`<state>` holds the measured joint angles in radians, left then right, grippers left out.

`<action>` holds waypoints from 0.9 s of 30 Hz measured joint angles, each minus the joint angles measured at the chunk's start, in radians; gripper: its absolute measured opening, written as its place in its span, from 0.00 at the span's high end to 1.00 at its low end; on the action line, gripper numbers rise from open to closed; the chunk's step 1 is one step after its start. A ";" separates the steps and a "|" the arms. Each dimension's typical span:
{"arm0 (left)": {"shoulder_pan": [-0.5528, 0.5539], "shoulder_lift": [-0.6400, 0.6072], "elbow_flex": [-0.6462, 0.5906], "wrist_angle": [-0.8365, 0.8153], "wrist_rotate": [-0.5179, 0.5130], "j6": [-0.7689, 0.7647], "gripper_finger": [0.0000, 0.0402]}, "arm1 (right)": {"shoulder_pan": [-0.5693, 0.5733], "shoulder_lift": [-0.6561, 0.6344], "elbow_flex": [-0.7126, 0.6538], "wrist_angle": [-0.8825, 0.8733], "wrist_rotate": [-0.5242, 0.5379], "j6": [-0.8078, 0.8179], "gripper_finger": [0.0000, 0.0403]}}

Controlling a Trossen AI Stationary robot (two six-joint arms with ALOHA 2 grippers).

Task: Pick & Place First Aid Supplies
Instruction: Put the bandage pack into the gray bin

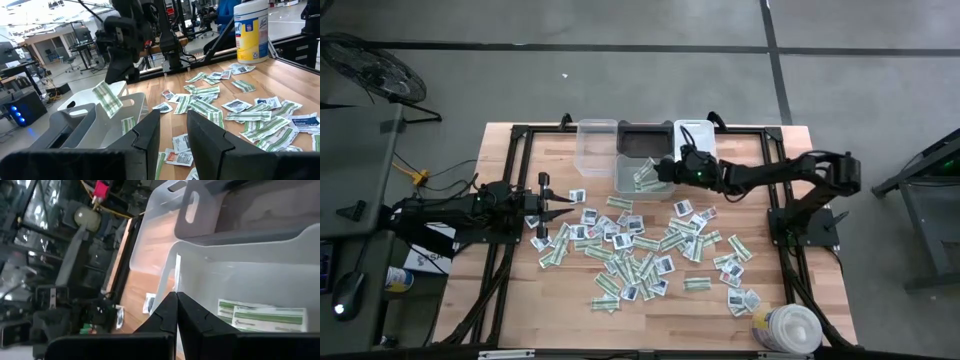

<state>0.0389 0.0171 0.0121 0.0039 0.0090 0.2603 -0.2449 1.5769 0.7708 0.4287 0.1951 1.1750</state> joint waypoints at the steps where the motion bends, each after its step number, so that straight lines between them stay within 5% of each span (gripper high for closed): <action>1: 0.000 0.000 0.000 0.000 0.000 0.000 0.76 | 0.004 0.014 0.000 0.018 0.006 0.016 1.00; 16: 0.000 0.000 0.000 0.000 0.000 0.000 0.76 | 0.012 0.061 -0.001 0.023 0.033 0.084 0.99; 27: 0.000 0.000 0.000 0.000 0.000 0.000 0.76 | 0.012 0.061 -0.001 -0.004 -0.014 0.066 0.74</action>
<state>0.0391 0.0170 0.0124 0.0039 0.0090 0.2603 -0.2325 1.6375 0.7702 0.4252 0.1815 1.2408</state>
